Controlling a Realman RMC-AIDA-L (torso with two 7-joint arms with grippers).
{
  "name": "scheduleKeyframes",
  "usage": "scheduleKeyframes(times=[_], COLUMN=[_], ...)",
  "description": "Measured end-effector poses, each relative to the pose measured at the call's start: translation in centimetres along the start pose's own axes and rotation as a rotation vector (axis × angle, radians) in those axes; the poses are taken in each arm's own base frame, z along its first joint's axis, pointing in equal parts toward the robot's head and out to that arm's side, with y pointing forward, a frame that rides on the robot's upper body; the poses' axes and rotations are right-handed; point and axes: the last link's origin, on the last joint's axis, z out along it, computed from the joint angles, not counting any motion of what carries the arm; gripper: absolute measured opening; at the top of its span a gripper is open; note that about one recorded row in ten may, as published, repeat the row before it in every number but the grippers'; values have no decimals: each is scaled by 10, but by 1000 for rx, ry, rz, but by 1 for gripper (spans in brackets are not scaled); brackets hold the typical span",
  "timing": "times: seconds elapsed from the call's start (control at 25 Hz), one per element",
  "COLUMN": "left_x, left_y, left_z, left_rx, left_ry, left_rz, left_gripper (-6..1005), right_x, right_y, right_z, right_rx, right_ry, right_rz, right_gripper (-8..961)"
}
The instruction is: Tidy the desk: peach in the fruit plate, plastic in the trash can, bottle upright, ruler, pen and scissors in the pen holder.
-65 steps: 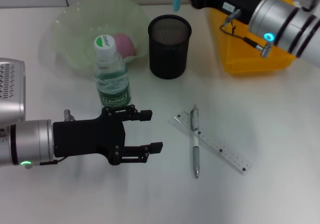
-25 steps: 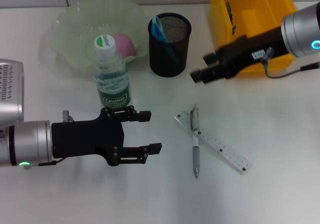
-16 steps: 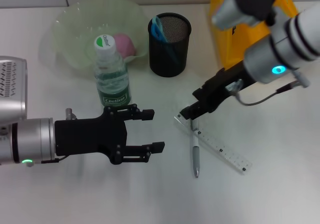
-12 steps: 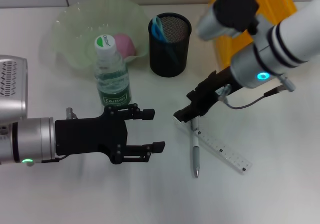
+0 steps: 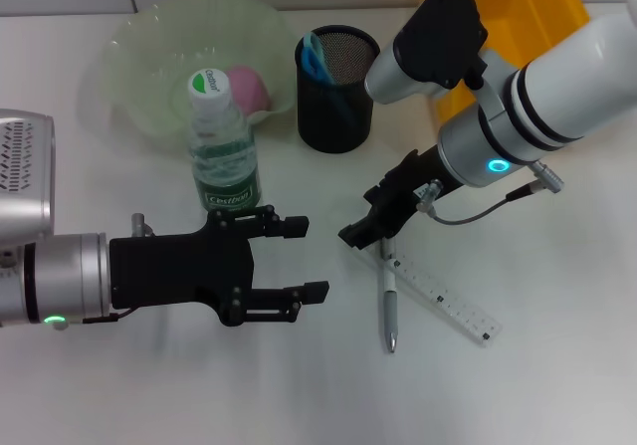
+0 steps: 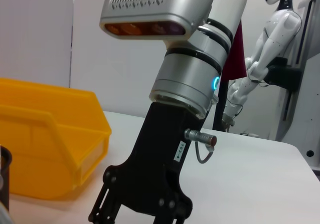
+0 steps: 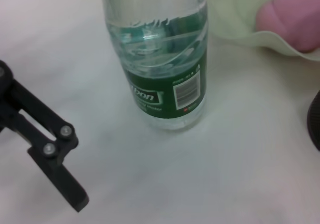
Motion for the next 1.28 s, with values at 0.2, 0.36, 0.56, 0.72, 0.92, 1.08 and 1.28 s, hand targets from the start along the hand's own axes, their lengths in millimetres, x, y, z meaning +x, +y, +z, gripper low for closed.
scheduleKeyframes(times=[0.2, 0.36, 0.56, 0.72, 0.92, 1.08, 1.28], left_x=[0, 0, -1, -2, -2, -3, -3], left_y=[0, -1, -1, 0, 0, 0, 1], left_z=[0, 0, 0, -1, -2, -2, -2], left_rx=[3, 7, 8, 12, 14, 15, 16], left_ry=[0, -2, -2, -1, -2, -2, -2], left_rz=[1, 1, 1, 0, -2, -3, -5], left_gripper=[774, 774, 774, 774, 774, 774, 774], right_x=[0, 0, 2, 3, 4, 2, -5], right_y=[1, 5, 4, 4, 3, 5, 7], right_z=[4, 9, 12, 13, 13, 10, -12], right_rx=[-2, -10, -13, -10, -8, -11, 3], right_ry=[8, 19, 34, 33, 27, 6, -82], right_rz=[-3, -11, -8, -4, -7, -9, -24], right_gripper=[651, 652, 647, 612, 463, 428, 384])
